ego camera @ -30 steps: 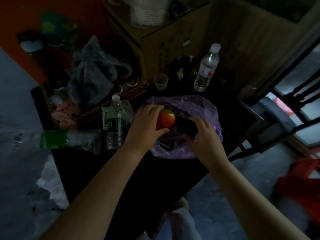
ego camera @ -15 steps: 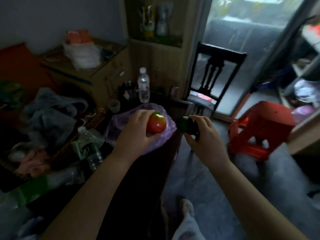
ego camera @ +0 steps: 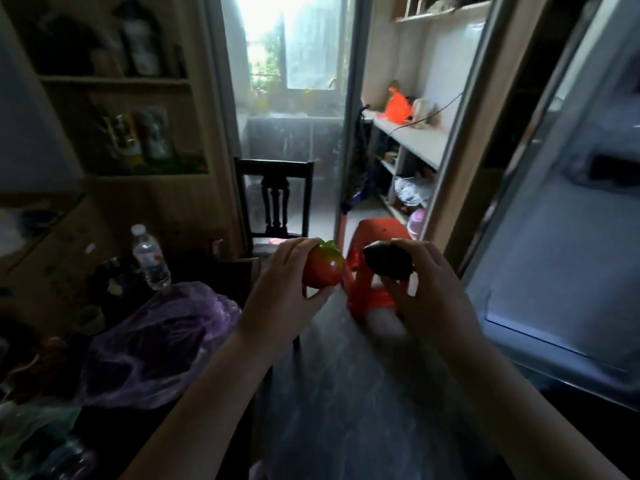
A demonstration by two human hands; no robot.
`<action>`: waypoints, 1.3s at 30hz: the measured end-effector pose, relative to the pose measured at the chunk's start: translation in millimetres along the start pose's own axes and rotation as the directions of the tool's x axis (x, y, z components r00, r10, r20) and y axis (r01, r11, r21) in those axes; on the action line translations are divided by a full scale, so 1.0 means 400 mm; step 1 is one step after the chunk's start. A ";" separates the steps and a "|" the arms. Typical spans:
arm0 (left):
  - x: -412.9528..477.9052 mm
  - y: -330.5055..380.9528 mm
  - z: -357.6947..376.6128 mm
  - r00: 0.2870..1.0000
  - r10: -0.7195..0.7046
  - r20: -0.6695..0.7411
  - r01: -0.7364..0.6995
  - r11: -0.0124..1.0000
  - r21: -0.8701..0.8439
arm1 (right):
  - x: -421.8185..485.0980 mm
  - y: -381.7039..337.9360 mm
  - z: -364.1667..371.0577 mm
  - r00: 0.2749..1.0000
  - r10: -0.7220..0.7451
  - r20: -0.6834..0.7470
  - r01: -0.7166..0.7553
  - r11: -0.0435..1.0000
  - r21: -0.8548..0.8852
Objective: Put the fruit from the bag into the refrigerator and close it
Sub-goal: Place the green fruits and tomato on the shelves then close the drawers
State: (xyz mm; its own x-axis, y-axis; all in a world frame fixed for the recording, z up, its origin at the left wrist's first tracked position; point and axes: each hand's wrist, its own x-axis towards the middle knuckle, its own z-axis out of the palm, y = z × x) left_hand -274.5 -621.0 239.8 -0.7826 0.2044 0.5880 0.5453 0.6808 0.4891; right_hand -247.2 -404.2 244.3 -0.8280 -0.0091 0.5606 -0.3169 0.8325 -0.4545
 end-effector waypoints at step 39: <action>-0.190 1.194 0.354 0.812 0.573 0.108 -0.439 0.723 -0.534 | -0.743 0.245 -1.119 0.889 0.112 -0.445 -0.310 0.861 -0.403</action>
State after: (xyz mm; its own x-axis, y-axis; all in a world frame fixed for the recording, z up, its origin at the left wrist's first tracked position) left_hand 2.8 -211.9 337.1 -0.3557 0.6323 0.6882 0.8980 0.0272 0.4391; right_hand 174.9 -72.1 343.0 -0.5653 0.3314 0.7554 0.1698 0.9429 -0.2866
